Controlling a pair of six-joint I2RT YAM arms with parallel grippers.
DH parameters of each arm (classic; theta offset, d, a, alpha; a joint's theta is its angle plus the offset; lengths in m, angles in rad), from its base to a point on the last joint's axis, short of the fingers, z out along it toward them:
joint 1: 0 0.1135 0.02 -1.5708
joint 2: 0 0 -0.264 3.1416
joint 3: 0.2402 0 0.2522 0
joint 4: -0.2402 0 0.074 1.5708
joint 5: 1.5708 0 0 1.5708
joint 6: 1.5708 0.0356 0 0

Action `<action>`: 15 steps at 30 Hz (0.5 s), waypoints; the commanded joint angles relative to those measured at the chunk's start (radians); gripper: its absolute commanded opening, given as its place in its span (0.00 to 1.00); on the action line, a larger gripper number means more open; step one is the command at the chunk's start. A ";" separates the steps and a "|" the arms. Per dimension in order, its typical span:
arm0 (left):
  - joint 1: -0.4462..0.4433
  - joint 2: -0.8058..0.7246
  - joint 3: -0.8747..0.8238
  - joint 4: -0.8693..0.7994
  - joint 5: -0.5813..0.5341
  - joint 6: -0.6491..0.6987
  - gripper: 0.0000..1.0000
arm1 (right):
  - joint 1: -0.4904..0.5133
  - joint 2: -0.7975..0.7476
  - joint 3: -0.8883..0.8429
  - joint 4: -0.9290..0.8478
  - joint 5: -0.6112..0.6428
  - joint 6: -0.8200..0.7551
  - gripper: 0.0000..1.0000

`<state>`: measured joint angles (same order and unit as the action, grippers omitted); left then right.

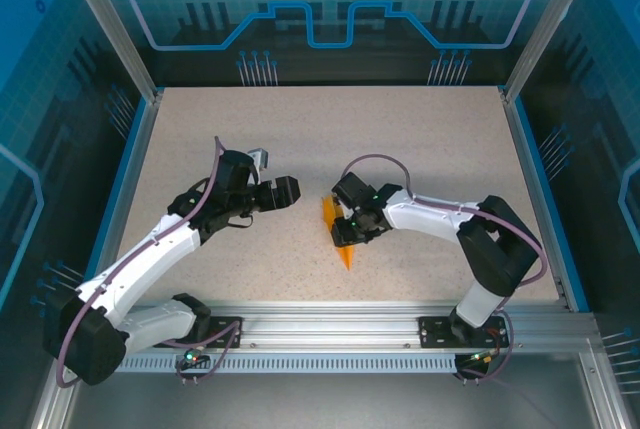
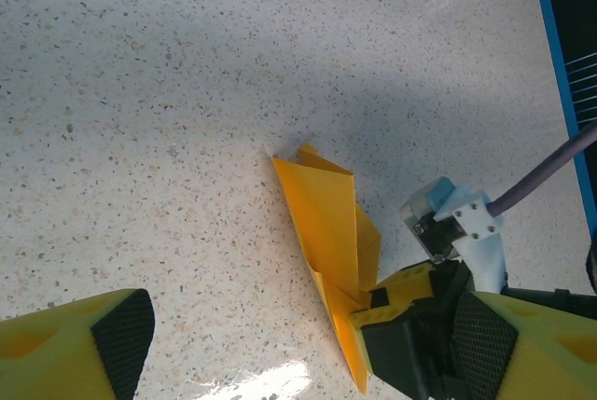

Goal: Fold a paper plane with a square sheet of paper (fold left side to right side)
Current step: Pick up the paper plane at the center of the table.

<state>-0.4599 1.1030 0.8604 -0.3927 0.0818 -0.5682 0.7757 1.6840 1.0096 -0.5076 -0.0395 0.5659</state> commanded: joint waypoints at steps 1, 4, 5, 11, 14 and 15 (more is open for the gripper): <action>0.011 -0.022 -0.019 -0.024 -0.020 0.031 0.88 | 0.018 0.025 0.030 -0.017 -0.023 -0.002 0.27; 0.012 -0.027 -0.018 -0.030 -0.023 0.034 0.88 | 0.017 0.021 0.046 -0.034 -0.004 0.002 0.11; 0.012 -0.029 -0.017 -0.033 -0.025 0.037 0.88 | 0.015 0.017 0.055 -0.045 0.000 0.003 0.06; 0.013 -0.034 -0.006 -0.048 -0.025 0.064 0.90 | -0.048 0.016 0.175 -0.169 0.032 0.009 0.00; 0.014 -0.034 -0.001 -0.056 -0.025 0.075 0.91 | -0.096 0.059 0.288 -0.258 0.081 0.003 0.00; 0.014 -0.034 -0.001 -0.055 -0.025 0.077 0.92 | -0.115 0.084 0.331 -0.292 0.096 -0.005 0.00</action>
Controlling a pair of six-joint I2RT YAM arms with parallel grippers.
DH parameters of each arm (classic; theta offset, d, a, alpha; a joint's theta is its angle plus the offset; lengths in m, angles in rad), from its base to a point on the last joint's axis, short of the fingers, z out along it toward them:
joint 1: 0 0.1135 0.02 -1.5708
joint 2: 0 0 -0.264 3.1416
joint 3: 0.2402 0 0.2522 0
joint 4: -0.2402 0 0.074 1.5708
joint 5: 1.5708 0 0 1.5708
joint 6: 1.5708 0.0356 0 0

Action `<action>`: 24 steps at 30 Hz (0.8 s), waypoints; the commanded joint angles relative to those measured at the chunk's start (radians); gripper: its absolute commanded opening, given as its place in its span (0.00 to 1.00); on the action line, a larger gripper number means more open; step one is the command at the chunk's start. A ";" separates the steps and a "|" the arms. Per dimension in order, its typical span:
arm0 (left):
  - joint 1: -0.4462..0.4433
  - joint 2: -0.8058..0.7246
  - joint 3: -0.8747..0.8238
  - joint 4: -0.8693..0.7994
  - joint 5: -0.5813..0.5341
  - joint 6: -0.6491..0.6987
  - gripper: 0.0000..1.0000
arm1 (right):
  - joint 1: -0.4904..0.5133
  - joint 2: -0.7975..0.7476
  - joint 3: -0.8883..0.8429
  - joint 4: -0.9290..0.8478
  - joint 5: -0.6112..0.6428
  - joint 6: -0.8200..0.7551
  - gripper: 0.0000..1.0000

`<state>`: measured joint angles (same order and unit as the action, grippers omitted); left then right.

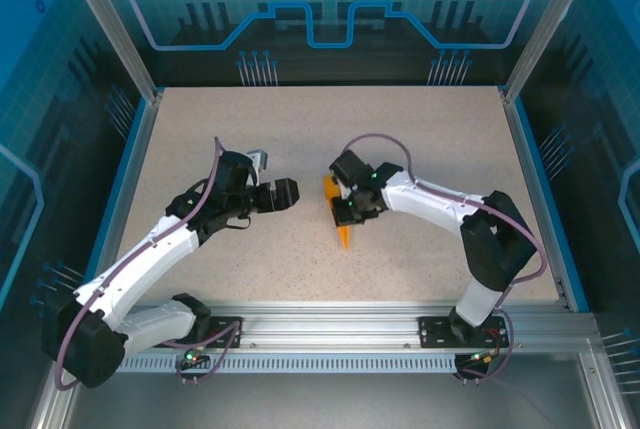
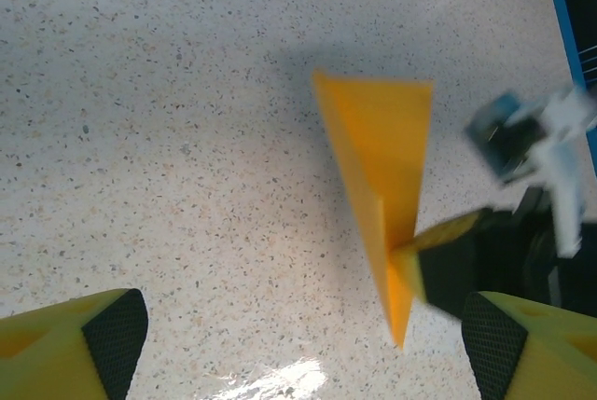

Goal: Fold a paper plane with a square sheet of paper (fold left side to right side)
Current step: Pick up the paper plane at the center of the table, then place the paper plane at the center of the table.

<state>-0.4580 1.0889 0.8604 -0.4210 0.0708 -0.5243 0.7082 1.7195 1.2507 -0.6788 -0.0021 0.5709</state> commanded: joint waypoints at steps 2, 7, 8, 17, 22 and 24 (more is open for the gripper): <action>0.012 -0.020 -0.003 -0.028 -0.012 0.036 0.92 | -0.085 0.107 0.189 -0.170 0.071 -0.032 0.00; 0.014 -0.018 -0.008 -0.033 -0.011 0.041 0.93 | -0.172 0.290 0.445 -0.261 0.113 -0.085 0.00; 0.014 -0.018 -0.009 -0.035 -0.011 0.041 0.94 | -0.185 0.326 0.487 -0.280 0.122 -0.091 0.00; 0.019 -0.006 -0.010 -0.038 -0.007 0.040 0.95 | -0.249 0.624 0.846 -0.452 0.155 -0.105 0.00; 0.019 0.002 -0.004 -0.045 -0.004 0.040 0.95 | -0.257 0.709 0.921 -0.475 0.147 -0.092 0.00; 0.019 0.003 -0.004 -0.047 -0.004 0.040 0.95 | -0.256 0.720 0.926 -0.475 0.147 -0.094 0.00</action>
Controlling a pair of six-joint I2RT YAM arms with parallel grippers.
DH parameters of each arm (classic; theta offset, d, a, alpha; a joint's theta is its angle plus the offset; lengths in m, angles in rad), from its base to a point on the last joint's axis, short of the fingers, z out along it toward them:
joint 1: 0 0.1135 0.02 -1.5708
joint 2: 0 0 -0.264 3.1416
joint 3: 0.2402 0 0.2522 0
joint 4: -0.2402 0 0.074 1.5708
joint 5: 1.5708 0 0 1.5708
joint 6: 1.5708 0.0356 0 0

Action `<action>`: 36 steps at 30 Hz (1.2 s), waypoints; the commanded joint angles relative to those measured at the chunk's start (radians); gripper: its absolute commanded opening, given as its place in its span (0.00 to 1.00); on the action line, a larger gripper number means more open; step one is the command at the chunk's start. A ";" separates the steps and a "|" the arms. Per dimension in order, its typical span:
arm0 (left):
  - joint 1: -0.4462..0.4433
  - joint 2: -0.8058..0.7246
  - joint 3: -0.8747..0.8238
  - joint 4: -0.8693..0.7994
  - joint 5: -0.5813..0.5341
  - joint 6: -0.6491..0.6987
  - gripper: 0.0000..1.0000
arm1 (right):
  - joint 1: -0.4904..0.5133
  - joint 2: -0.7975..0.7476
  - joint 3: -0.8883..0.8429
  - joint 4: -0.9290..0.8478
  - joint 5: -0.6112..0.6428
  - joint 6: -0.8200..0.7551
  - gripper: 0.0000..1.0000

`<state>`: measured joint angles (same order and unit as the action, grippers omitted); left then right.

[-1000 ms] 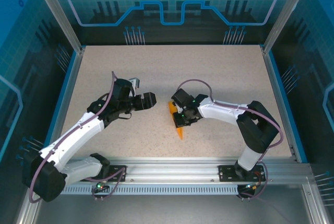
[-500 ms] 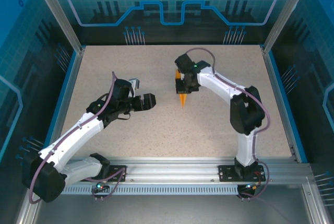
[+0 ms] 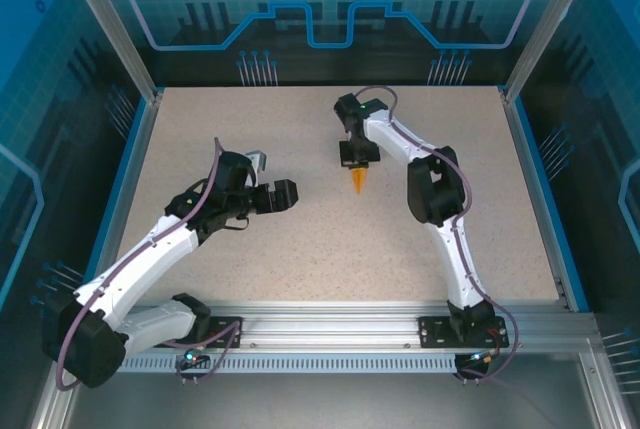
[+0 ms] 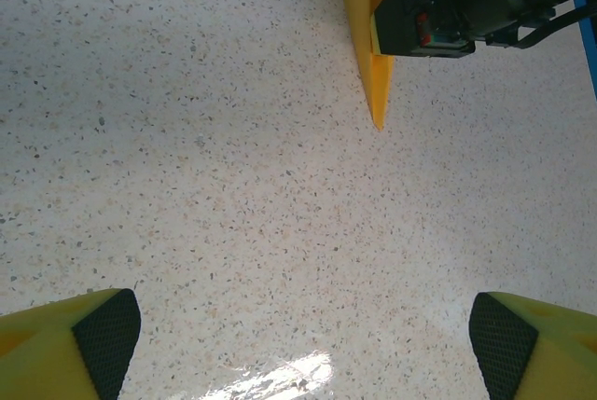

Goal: Fold a paper plane with a square sheet of paper (fold left side to right side)
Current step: Place the paper plane at the center of the table.

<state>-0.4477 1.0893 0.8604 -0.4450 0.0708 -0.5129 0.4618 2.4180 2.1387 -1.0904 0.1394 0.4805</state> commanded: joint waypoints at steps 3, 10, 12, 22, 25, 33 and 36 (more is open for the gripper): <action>0.009 0.006 -0.004 -0.022 -0.005 0.026 0.96 | -0.011 0.030 0.040 -0.062 -0.007 -0.010 0.02; 0.009 0.012 -0.009 -0.015 0.003 0.019 0.96 | -0.003 0.019 0.021 -0.035 -0.026 -0.027 0.17; 0.009 0.013 -0.009 -0.015 0.002 0.019 0.96 | -0.002 0.013 0.019 -0.036 -0.026 -0.028 0.19; 0.010 0.015 -0.011 -0.014 0.004 0.017 0.97 | 0.003 0.017 -0.012 -0.024 -0.017 -0.031 0.29; 0.009 0.015 -0.011 -0.015 0.006 0.017 0.97 | 0.006 0.031 -0.010 -0.017 -0.030 -0.030 0.30; 0.009 0.017 -0.011 -0.015 0.005 0.019 0.97 | 0.008 0.050 -0.006 -0.020 -0.043 -0.025 0.32; 0.009 0.022 -0.006 -0.021 0.004 0.022 0.97 | 0.011 0.048 -0.001 -0.022 -0.039 -0.025 0.32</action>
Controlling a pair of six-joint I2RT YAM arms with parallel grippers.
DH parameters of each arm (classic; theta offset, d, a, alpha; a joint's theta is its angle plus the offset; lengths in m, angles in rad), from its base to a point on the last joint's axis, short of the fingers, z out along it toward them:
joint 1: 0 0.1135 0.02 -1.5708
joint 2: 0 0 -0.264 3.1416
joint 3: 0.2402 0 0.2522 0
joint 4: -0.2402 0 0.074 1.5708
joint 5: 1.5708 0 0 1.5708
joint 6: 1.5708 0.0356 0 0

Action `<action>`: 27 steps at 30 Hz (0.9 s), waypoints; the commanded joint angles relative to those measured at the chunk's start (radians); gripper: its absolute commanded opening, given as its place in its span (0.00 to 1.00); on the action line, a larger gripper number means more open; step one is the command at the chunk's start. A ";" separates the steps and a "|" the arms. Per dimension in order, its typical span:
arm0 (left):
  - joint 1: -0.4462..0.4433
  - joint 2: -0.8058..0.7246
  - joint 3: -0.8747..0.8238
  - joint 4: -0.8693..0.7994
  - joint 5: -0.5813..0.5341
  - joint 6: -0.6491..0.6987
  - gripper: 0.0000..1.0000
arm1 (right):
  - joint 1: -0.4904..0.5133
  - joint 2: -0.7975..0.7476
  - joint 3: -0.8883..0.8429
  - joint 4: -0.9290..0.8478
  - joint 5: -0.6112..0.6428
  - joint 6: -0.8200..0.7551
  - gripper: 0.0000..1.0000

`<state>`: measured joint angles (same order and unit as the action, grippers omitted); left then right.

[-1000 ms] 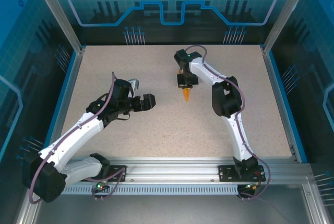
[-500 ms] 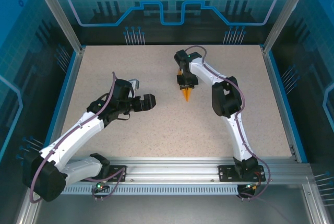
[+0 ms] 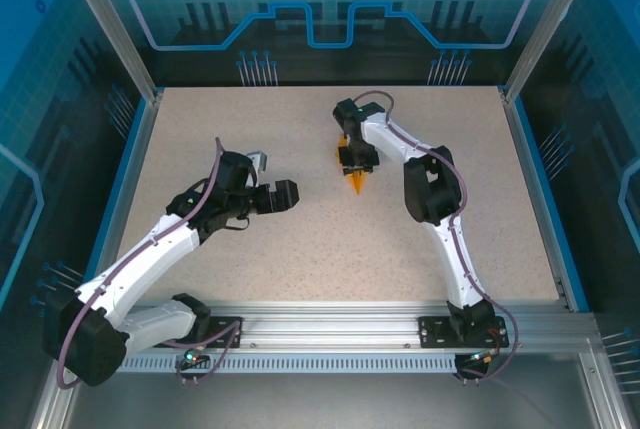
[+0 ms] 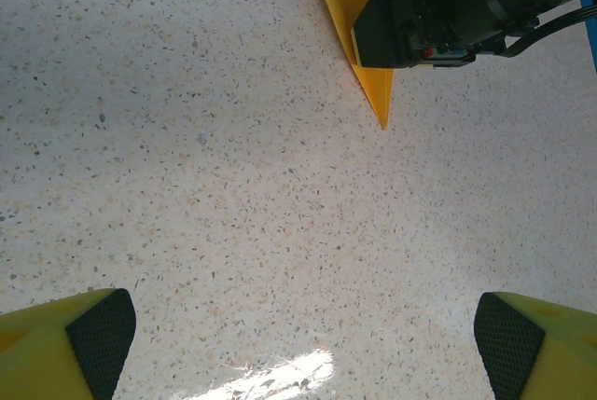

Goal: Fold a paper plane with a square sheet of paper (fold left side to right side)
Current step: Place the paper plane at the center of the table.

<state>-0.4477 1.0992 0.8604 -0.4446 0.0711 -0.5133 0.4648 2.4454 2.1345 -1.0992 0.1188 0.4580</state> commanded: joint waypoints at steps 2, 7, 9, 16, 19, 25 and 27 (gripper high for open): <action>0.009 0.014 -0.002 -0.022 0.007 0.022 0.97 | 0.008 0.021 0.014 -0.022 -0.015 -0.001 0.33; 0.013 0.033 0.015 -0.032 0.010 0.023 0.97 | 0.016 -0.013 0.022 -0.034 0.003 -0.003 0.32; 0.021 0.045 0.021 -0.032 0.024 0.023 0.98 | 0.018 -0.036 0.021 -0.044 0.015 -0.003 0.33; 0.074 0.068 0.031 -0.013 0.095 0.016 0.98 | 0.037 -0.140 -0.032 -0.059 0.045 0.011 0.38; 0.105 0.075 0.039 -0.014 0.117 0.018 0.98 | 0.048 -0.198 -0.075 -0.061 0.061 0.018 0.42; 0.194 0.059 0.038 -0.002 0.144 0.018 0.98 | 0.065 -0.384 -0.215 -0.030 0.100 0.002 0.47; 0.235 0.041 0.029 0.014 0.134 0.013 0.98 | 0.061 -0.502 -0.327 0.055 0.097 -0.009 0.51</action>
<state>-0.2604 1.1660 0.8635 -0.4469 0.1818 -0.5133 0.5220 2.0769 1.8999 -1.0992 0.1959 0.4660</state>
